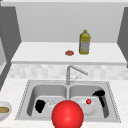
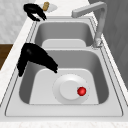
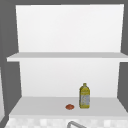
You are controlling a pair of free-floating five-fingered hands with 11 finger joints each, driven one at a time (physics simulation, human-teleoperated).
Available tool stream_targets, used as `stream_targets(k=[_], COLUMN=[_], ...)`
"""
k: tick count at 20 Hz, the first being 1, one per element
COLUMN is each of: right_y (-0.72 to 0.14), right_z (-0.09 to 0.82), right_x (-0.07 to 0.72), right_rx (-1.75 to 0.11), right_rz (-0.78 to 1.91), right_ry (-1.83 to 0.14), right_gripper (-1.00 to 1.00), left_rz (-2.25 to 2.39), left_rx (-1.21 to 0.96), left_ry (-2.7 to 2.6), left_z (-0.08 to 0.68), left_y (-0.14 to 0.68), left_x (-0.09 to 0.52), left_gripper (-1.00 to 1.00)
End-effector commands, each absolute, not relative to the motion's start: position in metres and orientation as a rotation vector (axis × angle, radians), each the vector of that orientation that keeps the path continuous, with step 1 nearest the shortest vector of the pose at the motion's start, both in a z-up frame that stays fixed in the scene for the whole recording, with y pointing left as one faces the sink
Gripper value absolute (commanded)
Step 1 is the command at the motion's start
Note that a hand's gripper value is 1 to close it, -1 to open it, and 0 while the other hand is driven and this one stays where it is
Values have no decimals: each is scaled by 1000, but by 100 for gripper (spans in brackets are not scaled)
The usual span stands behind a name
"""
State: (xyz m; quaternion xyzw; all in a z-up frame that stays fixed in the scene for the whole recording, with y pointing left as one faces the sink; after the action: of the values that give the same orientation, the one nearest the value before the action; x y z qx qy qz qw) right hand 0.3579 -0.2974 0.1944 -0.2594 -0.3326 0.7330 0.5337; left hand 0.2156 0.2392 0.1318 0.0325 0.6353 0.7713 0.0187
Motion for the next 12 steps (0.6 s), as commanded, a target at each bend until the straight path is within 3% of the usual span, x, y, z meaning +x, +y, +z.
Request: stream_targets(k=[1, 12], right_y=[-292, -265], right_z=[178, 146], right_x=[366, 407], right_rx=[-629, -700], right_rz=[1641, 1643], right_ry=[-758, -674], right_gripper=[-100, -100], left_rz=[2395, 2395], left_rx=[101, 101], left_ry=[1973, 1973], left_z=[132, 132], left_y=[239, 239], left_x=[216, 216], left_gripper=[0, 0])
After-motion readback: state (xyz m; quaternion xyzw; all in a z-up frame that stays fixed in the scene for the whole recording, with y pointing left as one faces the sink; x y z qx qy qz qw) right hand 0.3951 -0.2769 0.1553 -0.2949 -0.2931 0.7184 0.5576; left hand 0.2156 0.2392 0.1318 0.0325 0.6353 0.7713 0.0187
